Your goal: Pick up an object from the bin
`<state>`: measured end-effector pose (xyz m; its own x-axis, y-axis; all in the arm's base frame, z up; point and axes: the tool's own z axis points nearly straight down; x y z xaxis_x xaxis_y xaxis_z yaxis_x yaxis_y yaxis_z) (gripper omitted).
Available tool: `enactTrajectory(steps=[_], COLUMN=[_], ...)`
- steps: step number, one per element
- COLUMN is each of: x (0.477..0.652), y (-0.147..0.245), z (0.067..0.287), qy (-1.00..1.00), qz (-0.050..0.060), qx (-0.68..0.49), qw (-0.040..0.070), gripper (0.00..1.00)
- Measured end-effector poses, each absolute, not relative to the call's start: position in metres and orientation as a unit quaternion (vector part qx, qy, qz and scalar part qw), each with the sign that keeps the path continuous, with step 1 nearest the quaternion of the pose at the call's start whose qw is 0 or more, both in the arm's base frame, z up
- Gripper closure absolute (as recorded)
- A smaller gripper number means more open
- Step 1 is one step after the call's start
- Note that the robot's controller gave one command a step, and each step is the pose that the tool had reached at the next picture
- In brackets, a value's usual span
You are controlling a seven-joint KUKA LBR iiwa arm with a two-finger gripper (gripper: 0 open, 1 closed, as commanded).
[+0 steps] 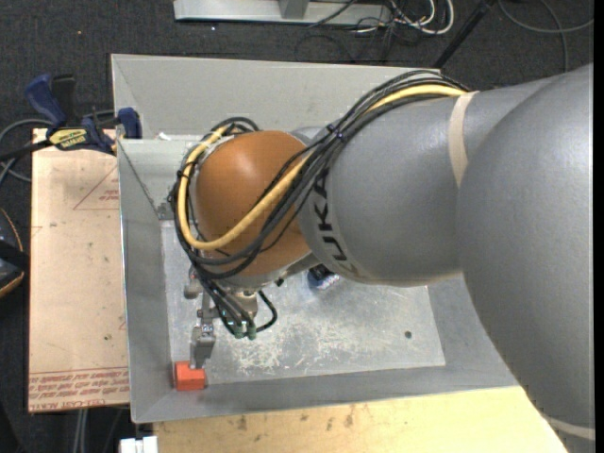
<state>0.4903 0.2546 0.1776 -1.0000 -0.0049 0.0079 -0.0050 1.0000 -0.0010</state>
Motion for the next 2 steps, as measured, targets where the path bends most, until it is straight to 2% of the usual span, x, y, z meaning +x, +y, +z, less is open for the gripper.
enactTrajectory(steps=[1,2], x=[0.623,0.647], y=[0.195,0.151], z=[0.073,0.102], qy=[-0.999,-1.000], qz=[-0.004,0.000], qx=[0.054,0.002], qw=[-0.002,-0.003], gripper=[0.00,0.00])
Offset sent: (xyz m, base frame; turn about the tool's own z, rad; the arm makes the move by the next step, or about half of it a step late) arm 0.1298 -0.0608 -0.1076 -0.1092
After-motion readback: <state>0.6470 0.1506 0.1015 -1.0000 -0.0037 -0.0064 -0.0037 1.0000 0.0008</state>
